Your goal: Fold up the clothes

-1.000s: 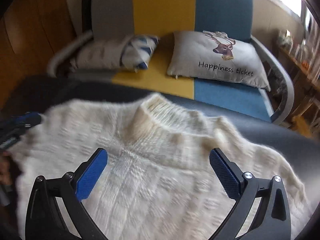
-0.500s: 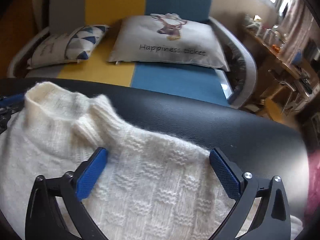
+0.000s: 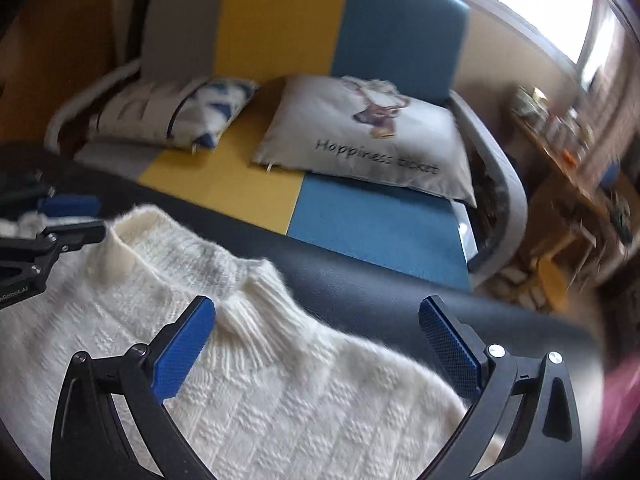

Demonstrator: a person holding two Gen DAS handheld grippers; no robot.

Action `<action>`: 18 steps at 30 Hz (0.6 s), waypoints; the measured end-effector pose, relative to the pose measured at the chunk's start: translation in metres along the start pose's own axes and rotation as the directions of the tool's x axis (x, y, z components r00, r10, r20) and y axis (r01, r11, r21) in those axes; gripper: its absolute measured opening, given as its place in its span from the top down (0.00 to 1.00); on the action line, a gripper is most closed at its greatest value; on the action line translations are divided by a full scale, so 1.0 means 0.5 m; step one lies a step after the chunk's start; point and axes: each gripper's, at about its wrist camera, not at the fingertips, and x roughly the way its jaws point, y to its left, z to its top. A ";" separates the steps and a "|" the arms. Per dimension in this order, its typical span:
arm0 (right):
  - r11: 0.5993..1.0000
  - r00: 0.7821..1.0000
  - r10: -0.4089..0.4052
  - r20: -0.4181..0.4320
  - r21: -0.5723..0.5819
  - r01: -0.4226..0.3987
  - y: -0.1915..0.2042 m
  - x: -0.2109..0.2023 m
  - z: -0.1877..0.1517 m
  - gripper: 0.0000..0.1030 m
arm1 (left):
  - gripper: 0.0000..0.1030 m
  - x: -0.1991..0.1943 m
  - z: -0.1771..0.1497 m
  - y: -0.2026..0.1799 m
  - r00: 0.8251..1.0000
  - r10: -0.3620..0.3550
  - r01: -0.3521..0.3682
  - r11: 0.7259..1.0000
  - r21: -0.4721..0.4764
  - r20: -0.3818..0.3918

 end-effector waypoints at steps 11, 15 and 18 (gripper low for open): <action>0.978 0.979 -0.203 -0.035 0.038 0.204 0.010 0.060 -0.016 0.00 | 0.71 0.020 -0.021 0.051 0.999 0.045 -0.048 0.926 -0.375 -0.016; 0.971 0.992 -0.118 -0.038 0.204 0.123 -0.033 0.061 -0.026 0.00 | 0.71 0.014 -0.041 0.049 0.992 0.123 -0.109 0.853 -0.510 -0.005; 0.966 0.998 -0.049 -0.041 0.251 0.058 -0.058 0.049 -0.027 0.00 | 0.72 0.000 -0.023 0.039 0.995 0.096 -0.076 0.868 -0.491 0.015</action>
